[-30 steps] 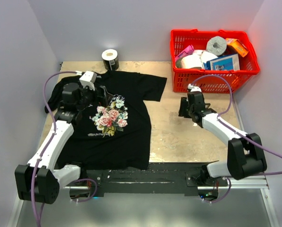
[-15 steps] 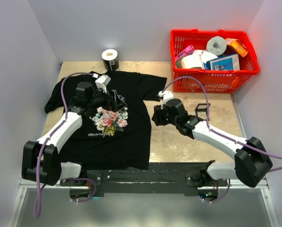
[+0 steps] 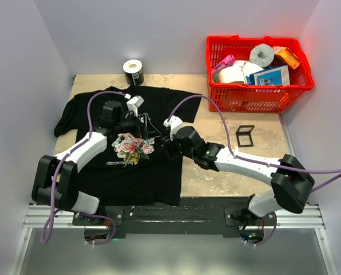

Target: Pin the brooch onto the clothing

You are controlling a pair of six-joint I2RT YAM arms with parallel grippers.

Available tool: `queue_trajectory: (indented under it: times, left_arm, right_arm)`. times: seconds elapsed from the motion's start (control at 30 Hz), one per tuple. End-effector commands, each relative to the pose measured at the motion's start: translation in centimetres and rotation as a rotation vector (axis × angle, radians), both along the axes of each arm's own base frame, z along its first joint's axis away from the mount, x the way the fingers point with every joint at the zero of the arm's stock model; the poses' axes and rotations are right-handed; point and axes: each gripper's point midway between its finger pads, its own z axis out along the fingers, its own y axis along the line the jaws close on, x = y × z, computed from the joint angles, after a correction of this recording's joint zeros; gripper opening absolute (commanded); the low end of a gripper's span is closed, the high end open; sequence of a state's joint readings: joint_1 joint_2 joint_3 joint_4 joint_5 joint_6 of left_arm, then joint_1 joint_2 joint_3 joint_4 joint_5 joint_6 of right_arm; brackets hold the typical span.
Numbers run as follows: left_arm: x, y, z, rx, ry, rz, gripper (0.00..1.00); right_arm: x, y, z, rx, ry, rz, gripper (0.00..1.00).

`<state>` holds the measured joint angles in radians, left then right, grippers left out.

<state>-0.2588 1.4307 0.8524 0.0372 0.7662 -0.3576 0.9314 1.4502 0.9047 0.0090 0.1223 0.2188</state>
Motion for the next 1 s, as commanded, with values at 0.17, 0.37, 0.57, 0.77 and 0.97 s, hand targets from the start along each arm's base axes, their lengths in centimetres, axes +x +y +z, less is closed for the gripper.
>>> queue_trajectory:
  times: [0.17, 0.37, 0.57, 0.77, 0.97]
  left_arm:
    - [-2.2, -2.7, -0.3, -0.082, 0.069, -0.151, 0.71]
    - [-2.9, -3.5, -0.6, -0.093, 0.089, -0.192, 0.68]
    - [-3.4, -4.1, -1.0, -0.105, 0.119, -0.227, 0.64]
    - [-4.0, -4.5, -1.0, -0.141, 0.142, -0.252, 0.54]
    - [-4.2, -4.7, -0.9, -0.159, 0.153, -0.266, 0.43]
  right_arm:
    - [1.9, 0.8, 4.7, 0.054, -0.149, -0.016, 0.24]
    - [2.0, 0.8, 4.2, 0.040, -0.162, -0.011, 0.24]
    - [2.3, 0.8, 4.3, 0.036, -0.183, -0.011, 0.23]
    - [2.1, 1.0, 4.3, 0.048, -0.188, 0.004, 0.23]
    - [2.1, 0.8, 3.7, 0.031, -0.186, -0.003, 0.23]
